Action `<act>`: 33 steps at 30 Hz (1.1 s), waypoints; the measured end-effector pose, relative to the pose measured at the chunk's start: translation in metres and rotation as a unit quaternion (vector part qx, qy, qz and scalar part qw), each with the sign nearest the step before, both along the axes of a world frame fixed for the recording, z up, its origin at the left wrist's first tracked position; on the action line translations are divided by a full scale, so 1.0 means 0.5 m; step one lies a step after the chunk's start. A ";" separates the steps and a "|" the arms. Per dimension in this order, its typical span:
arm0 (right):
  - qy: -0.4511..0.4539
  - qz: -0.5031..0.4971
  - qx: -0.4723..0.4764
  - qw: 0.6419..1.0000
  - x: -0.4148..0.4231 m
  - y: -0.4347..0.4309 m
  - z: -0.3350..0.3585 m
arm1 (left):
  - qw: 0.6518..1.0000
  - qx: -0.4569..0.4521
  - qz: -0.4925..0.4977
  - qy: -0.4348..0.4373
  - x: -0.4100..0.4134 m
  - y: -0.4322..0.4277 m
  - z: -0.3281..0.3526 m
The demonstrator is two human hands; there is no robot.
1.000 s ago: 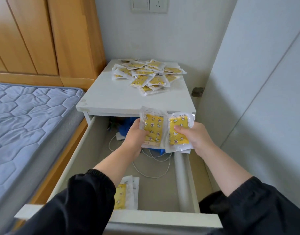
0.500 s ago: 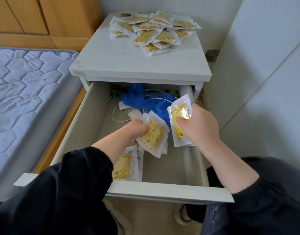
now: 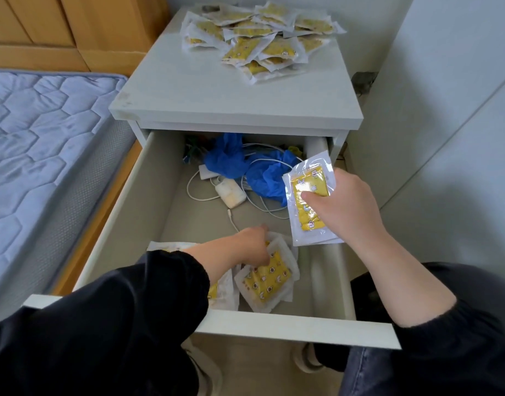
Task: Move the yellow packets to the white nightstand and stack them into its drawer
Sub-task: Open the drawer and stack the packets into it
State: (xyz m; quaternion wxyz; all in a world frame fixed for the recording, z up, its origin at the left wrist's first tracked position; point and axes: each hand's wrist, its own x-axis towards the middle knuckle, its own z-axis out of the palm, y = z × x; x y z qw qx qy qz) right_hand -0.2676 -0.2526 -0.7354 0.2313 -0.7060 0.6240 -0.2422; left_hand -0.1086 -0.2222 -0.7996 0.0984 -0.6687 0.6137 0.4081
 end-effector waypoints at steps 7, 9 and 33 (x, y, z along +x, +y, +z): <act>-0.001 -0.008 0.008 1.000 -0.006 -0.004 0.002 | 0.933 -0.189 -0.281 -0.125 -0.003 -0.004 -0.003; 0.003 -0.013 0.006 1.000 -0.004 -0.004 0.003 | 0.916 -0.190 -0.332 -0.120 -0.017 -0.009 -0.012; 0.003 0.000 0.010 1.000 -0.007 -0.010 -0.001 | 0.952 -0.077 -0.291 -0.054 -0.014 -0.018 -0.051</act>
